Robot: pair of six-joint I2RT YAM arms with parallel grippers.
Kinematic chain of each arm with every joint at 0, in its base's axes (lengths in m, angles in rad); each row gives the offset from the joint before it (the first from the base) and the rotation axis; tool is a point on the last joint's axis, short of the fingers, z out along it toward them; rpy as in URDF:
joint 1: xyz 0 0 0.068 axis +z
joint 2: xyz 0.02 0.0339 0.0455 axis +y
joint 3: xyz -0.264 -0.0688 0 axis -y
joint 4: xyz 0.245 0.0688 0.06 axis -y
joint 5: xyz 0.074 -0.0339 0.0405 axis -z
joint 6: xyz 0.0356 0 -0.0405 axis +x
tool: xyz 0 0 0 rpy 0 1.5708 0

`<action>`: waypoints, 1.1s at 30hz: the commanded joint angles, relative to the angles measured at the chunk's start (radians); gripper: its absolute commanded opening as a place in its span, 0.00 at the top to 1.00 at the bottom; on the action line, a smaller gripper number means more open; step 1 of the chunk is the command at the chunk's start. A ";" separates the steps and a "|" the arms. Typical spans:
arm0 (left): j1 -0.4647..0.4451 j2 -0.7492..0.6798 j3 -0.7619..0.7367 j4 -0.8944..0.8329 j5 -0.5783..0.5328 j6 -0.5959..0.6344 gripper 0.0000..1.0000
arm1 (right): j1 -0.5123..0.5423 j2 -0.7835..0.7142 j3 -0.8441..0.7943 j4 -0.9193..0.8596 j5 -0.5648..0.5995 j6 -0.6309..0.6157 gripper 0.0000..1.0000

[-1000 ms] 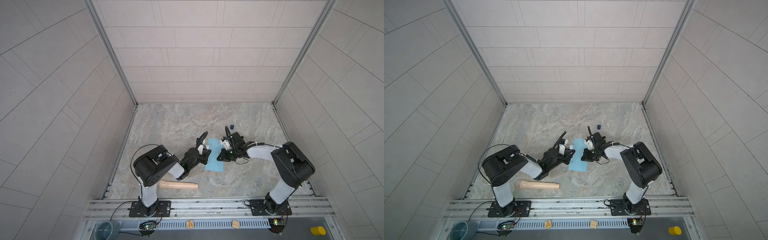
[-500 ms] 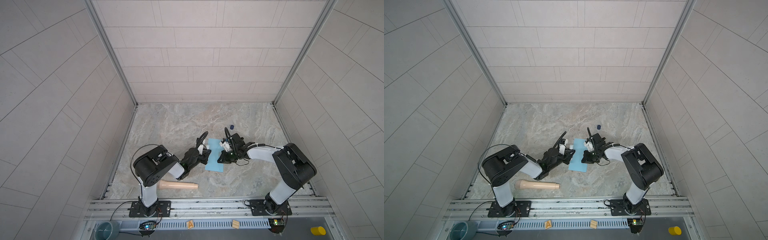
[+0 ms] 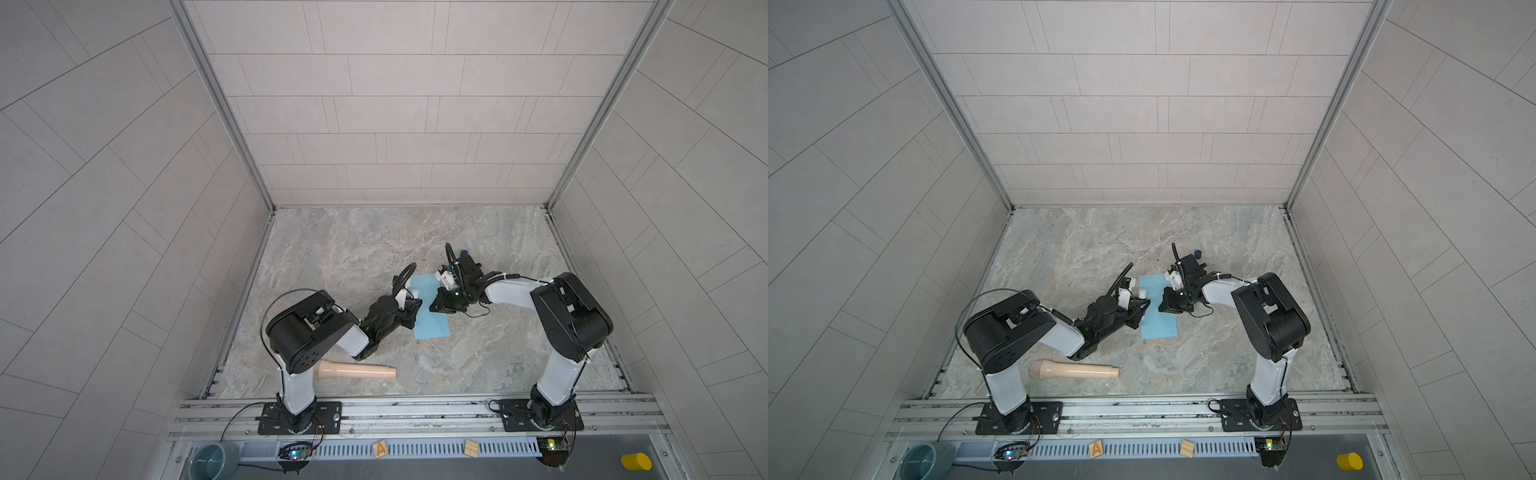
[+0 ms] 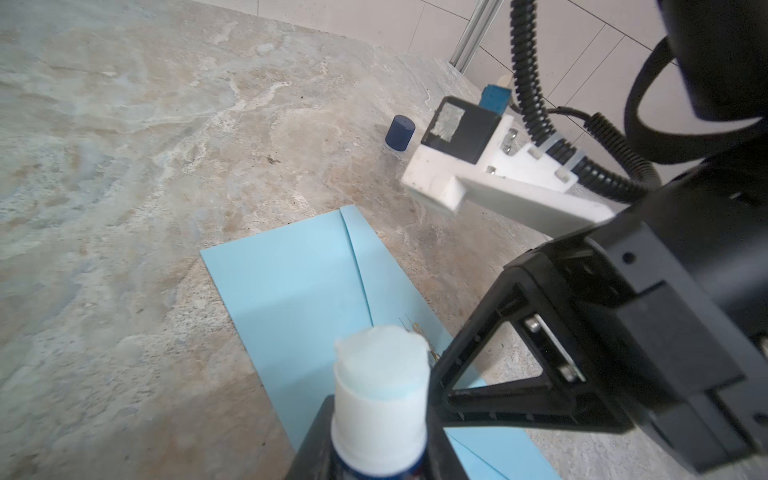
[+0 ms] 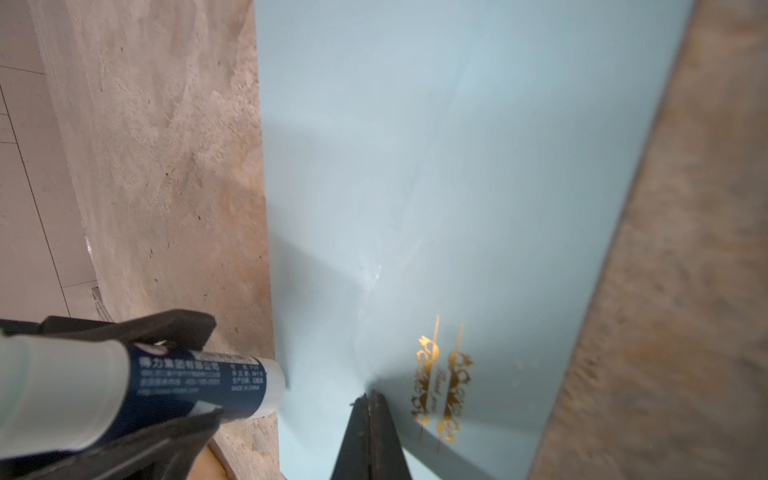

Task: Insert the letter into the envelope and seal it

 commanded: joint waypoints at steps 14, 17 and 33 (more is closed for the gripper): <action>-0.007 -0.006 0.009 -0.019 -0.014 0.010 1.00 | -0.010 0.064 0.043 -0.007 0.030 0.025 1.00; -0.007 -0.005 0.009 -0.019 -0.014 0.009 1.00 | -0.009 0.073 0.056 0.000 0.025 0.036 1.00; -0.006 -0.027 -0.014 0.000 -0.026 0.020 1.00 | 0.021 0.128 0.123 0.016 0.003 0.072 1.00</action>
